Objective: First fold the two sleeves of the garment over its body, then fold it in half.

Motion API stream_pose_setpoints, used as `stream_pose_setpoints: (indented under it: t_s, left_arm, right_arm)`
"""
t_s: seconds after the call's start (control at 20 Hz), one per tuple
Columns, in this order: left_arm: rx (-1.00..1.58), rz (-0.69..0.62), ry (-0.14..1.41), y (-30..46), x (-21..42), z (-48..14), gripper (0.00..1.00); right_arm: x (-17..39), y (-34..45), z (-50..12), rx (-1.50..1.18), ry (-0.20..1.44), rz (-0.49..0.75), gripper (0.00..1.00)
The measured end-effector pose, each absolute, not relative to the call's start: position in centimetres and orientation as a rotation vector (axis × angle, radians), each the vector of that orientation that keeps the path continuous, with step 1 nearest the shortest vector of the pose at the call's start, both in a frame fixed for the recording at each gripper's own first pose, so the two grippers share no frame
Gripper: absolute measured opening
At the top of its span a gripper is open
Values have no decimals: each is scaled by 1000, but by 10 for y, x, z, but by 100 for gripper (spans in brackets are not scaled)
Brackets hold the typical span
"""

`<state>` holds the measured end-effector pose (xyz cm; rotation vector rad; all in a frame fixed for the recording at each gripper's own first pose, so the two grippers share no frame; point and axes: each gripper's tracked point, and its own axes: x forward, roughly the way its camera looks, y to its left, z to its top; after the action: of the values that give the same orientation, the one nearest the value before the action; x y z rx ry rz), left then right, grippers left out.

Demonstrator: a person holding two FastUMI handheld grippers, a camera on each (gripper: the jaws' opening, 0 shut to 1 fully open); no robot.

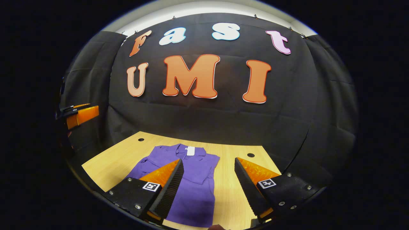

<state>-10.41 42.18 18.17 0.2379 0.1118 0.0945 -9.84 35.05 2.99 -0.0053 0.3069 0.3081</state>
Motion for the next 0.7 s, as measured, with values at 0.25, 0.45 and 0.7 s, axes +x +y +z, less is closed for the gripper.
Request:
stream_pose_setpoints:
  t_s: [0.25,0.45,0.7]
  left_arm:
    - [218,60,301,440,-127,96,93]
    - [229,73,445,461,-143,29,94]
    - [210,69,604,473,-150,-40,94]
  right_arm:
    - [-135,346,-28,-26,448,245,95]
    - [-167,350,-88,-43,598,250,95]
    - [-189,345,-151,-28,762,235,96]
